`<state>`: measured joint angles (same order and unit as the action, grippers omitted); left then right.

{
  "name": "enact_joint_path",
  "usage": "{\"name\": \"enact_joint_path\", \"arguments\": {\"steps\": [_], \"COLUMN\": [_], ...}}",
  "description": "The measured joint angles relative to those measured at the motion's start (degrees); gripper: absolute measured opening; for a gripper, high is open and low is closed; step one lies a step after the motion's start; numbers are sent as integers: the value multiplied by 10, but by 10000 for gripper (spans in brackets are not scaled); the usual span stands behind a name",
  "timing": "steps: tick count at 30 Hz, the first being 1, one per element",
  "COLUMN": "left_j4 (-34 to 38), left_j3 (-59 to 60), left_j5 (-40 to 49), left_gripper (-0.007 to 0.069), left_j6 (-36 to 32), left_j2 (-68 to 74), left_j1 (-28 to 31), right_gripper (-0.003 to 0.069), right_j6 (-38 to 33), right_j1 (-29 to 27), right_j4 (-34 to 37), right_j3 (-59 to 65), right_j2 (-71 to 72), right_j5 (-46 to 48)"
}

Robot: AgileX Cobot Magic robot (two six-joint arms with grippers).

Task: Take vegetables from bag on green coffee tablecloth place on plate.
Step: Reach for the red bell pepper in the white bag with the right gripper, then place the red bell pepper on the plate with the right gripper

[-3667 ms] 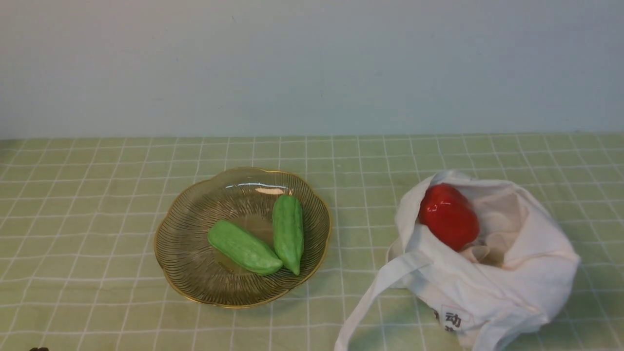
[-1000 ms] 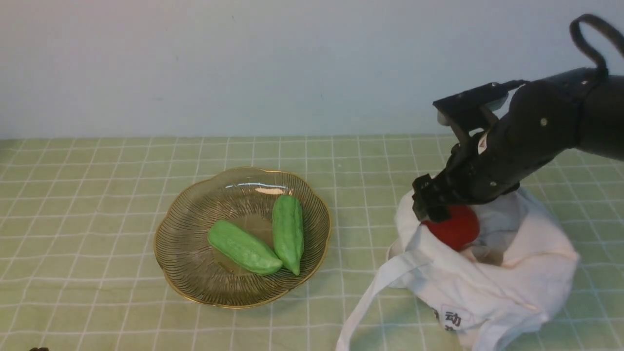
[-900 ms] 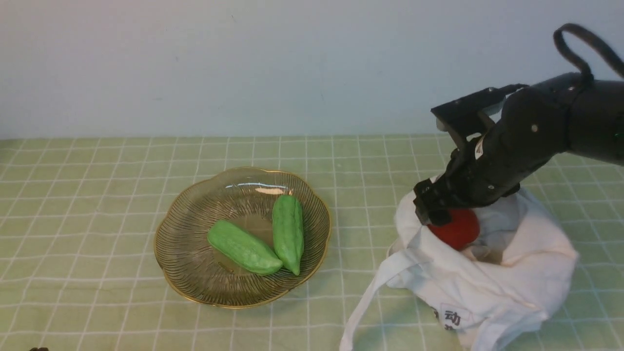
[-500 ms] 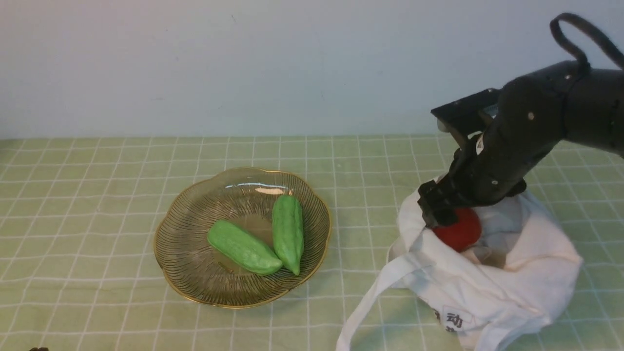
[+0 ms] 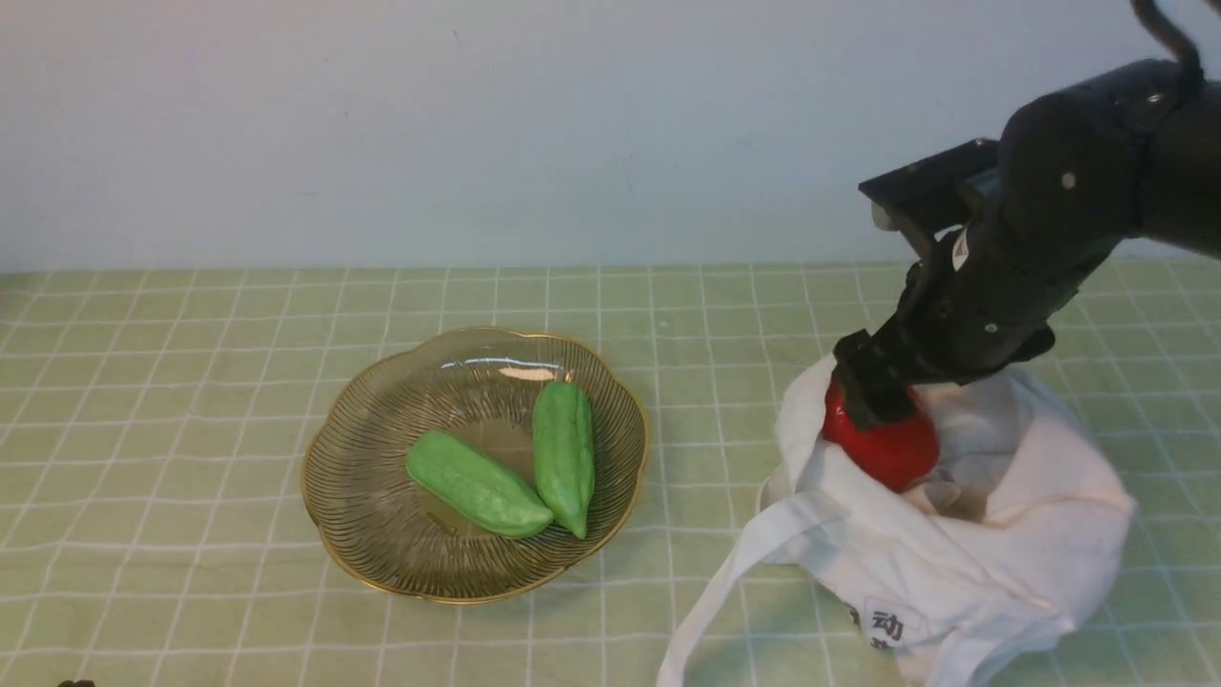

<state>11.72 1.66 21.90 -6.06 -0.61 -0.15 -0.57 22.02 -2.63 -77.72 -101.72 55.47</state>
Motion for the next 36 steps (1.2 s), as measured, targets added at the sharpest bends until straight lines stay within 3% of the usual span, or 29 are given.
{"name": "enact_joint_path", "arguments": {"steps": [16, 18, 22, 30, 36], "left_j4": [0, 0, 0, 0, 0], "left_j3": [0, 0, 0, 0, 0], "left_j5": [0, 0, 0, 0, 0], "left_gripper": [-5, -5, -5, -5, -5], "left_j6": [0, 0, 0, 0, 0], "left_j2": [0, 0, 0, 0, 0], "left_j1": [0, 0, 0, 0, 0], "right_gripper": [644, 620, 478, 477, 477], "right_j6": [16, 18, 19, 19, 6], "right_j1": [0, 0, 0, 0, 0], "right_j4": [-1, -3, -28, -44, 8], "right_j3": [0, 0, -1, 0, 0], "right_j2": [-67, -68, -61, 17, 107], "right_j5": [-67, -70, -70, -15, 18]}}
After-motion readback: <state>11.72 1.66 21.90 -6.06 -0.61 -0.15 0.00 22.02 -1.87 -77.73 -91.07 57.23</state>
